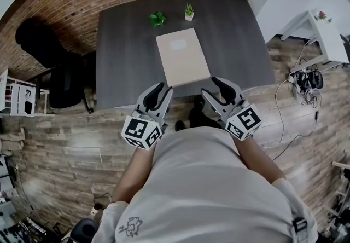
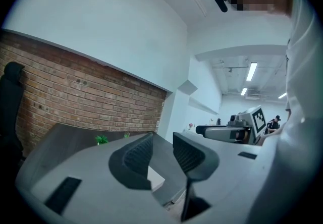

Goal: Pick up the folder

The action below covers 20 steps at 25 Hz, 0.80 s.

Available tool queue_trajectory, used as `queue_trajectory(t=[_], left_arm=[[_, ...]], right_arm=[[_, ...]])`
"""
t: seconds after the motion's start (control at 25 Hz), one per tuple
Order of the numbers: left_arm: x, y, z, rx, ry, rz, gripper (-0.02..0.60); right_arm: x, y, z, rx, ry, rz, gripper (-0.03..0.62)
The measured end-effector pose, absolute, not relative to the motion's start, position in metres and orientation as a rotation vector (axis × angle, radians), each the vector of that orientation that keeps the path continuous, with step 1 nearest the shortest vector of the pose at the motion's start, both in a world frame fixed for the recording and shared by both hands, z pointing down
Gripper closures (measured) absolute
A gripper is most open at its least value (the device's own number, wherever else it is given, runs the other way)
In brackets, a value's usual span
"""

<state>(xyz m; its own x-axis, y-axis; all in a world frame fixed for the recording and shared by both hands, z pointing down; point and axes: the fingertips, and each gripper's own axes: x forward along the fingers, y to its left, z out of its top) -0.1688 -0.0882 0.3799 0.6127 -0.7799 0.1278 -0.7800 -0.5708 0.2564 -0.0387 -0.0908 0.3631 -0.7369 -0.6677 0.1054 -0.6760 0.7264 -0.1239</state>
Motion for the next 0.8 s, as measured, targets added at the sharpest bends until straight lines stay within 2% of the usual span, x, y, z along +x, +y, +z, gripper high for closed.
queue_trajectory(t=[0.4,0.8], left_arm=[[-0.176,-0.129,0.404,2.485,-1.281,0.083,0.429],[-0.175,-0.182,0.475,2.295,-1.142,0.166,0.373]], right_arm=[[-0.039,-0.142,0.396,1.043,-2.831,0.345,0.382],[-0.030,-0.215,0.471,0.903,-2.703,0.482,0.370]])
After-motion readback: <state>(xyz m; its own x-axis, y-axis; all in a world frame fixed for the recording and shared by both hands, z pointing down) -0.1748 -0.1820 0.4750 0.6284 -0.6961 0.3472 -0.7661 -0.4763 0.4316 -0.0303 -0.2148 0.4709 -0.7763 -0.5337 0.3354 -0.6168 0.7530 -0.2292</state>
